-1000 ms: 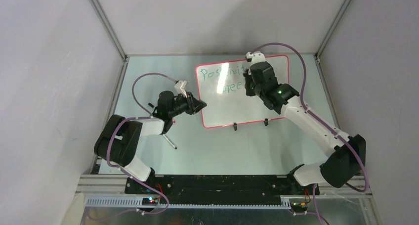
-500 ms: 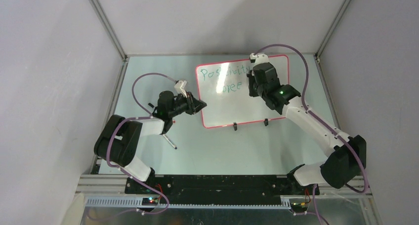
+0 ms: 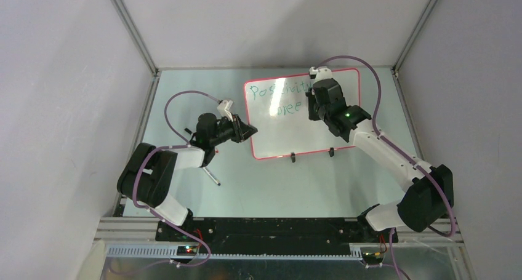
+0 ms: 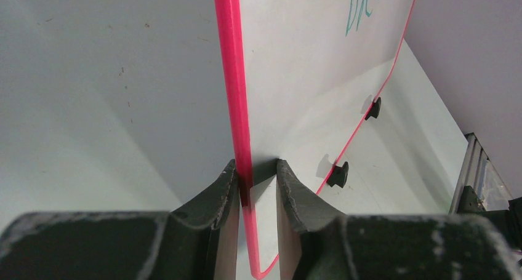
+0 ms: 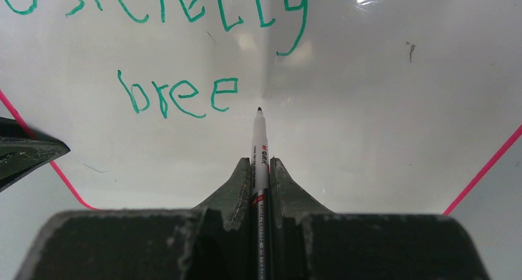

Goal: Write a sentence on the whiteboard

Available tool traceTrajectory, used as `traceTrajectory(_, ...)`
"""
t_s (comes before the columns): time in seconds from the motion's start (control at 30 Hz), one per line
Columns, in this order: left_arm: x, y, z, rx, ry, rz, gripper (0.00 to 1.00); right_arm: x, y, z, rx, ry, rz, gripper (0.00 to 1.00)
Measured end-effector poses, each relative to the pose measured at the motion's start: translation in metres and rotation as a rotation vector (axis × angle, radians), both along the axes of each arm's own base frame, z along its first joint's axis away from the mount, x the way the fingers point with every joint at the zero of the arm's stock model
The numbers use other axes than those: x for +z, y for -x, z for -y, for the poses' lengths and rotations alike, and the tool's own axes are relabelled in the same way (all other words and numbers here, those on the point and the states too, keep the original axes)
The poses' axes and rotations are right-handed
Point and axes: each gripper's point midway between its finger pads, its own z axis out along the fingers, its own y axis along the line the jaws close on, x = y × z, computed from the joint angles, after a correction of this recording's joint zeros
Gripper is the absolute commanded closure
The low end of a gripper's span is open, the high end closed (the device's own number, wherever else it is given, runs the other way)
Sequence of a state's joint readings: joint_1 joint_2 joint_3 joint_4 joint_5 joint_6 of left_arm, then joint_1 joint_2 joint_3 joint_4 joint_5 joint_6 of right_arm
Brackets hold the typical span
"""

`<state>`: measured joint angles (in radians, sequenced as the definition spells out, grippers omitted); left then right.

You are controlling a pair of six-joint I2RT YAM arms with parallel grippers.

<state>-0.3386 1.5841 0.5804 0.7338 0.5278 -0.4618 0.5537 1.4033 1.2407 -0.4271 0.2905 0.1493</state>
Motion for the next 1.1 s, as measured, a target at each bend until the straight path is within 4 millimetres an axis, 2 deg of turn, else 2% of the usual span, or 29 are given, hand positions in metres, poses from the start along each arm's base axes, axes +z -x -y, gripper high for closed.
traceTrajectory(0.6,0.0,0.0,0.0,0.0,0.0,0.0,0.76,-0.003,-0.007,0.002,-0.014,-0.001,0.003,1.0)
traceTrajectory(1.1,0.0,0.0,0.0,0.0,0.0,0.001,0.76,-0.002,-0.012,-0.004,0.0,-0.021,0.017,1.0)
